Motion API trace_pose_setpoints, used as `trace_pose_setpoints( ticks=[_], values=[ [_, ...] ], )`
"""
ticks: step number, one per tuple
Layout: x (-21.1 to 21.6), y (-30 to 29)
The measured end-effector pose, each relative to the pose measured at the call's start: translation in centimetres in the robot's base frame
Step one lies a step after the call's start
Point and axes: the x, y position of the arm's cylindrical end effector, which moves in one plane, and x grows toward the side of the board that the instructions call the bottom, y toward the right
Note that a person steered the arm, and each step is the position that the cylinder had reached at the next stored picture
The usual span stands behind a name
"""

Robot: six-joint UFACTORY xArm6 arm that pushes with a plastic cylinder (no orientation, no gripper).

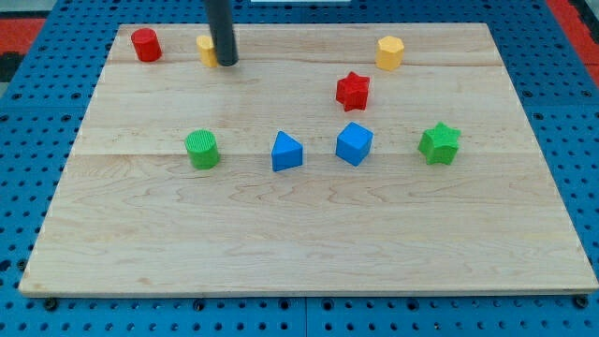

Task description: Push the red star parallel left to the yellow hexagon

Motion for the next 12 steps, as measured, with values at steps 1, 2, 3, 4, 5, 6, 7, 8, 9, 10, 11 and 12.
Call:
trace_pose_setpoints(
  ticks=[1, 2, 3, 4, 5, 6, 7, 8, 9, 10, 11, 12],
  values=[
    [4.1, 5.6],
    [4.0, 17.6],
    [4.0, 27.1],
    [7.4, 25.2],
    [7.8, 19.5],
    [6.8, 14.9],
    [9.3, 14.2],
    [9.0, 8.9],
    [5.7, 6.1],
    [8.1, 2.5],
    [8.2, -1.4],
    [8.5, -4.1]
  ],
)
